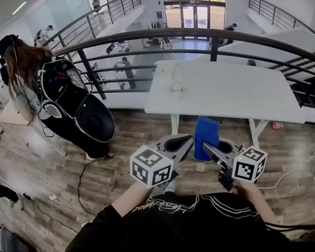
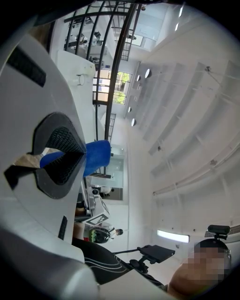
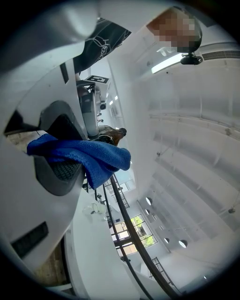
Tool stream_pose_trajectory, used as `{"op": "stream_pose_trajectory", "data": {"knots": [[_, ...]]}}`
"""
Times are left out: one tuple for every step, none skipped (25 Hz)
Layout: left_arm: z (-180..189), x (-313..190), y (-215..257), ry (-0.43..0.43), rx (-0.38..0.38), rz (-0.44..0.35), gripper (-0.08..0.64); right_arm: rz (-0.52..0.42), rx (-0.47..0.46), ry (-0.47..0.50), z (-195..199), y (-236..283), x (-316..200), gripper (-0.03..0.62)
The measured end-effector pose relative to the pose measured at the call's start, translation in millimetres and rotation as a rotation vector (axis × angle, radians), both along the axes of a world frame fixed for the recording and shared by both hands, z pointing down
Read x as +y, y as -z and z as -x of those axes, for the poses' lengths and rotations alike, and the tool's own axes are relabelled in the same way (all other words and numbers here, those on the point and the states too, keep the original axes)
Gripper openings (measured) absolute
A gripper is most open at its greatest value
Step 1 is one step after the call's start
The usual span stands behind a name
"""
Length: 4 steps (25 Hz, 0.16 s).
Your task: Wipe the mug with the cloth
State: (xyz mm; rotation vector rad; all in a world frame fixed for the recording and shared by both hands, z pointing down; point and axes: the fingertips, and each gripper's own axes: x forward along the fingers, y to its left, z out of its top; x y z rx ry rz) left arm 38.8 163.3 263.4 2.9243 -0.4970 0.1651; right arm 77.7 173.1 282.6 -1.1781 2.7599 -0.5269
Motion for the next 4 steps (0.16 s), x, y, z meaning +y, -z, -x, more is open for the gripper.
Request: {"op": "stream_pose_trajectory", "data": {"knots": [[-0.7, -0.3, -0.4, -0.001, -0.001, -0.001, 0.008, -0.001, 0.0, -0.001, -0.5, -0.2, -0.2, 0.064], [-1.4, -0.9, -1.0, -0.002, -0.003, -0.002, 0.008, -0.002, 0.001, -0.002, -1.1, -0.6, -0.8, 0.064], [-2.0, -1.6, -1.9, -0.002, -0.005, -0.002, 0.008, -0.002, 0.001, -0.003, -1.6, -1.3, -1.5, 0.064], [-2.7, -2.2, -2.9, -0.003, -0.006, -0.001, 0.008, -0.002, 0.002, -0.004, -2.2, -1.9, -2.2, 0.064]]}}
